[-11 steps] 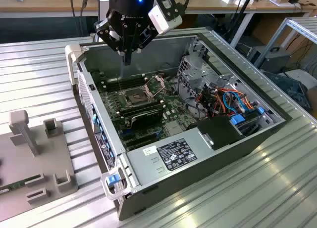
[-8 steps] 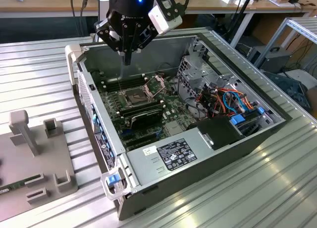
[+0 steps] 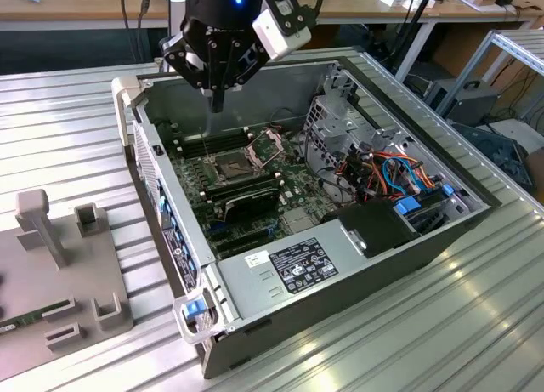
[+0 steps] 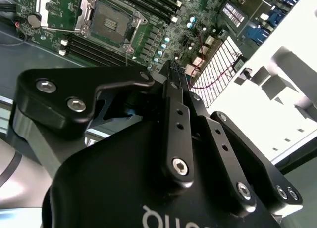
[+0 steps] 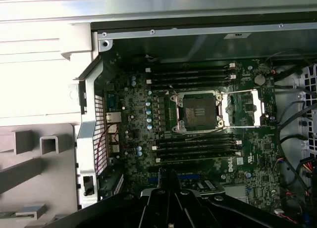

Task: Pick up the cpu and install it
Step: 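Reach for the cpu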

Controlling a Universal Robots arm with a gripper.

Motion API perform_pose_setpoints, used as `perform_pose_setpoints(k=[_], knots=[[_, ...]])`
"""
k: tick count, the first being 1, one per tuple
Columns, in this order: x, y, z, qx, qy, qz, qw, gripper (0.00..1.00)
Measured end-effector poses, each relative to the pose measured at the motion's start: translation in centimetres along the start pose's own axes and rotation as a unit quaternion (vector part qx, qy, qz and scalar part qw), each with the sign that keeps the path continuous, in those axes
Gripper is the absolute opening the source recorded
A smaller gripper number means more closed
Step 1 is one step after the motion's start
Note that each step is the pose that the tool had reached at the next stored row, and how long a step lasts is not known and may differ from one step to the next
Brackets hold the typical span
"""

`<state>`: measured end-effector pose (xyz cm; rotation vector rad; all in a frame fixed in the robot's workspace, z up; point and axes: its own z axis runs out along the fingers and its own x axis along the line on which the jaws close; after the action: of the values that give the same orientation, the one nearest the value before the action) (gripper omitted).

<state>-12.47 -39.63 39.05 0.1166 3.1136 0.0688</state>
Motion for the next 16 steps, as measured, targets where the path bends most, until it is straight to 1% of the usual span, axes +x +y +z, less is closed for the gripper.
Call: perform_pose_setpoints(k=[7, 10, 14, 16], knots=[[0.12, -0.01, -0.01, 0.0, 0.0, 0.0, 1.0, 0.11], [0.41, -0.03, -0.02, 0.0, 0.0, 0.0, 1.0, 0.11], [1.34, -0.1, -0.03, 0.0001, 0.0001, 0.0, 1.0, 0.11], [2.09, -0.16, -0.03, 0.0001, 0.0, 0.0, 1.0, 0.11]])
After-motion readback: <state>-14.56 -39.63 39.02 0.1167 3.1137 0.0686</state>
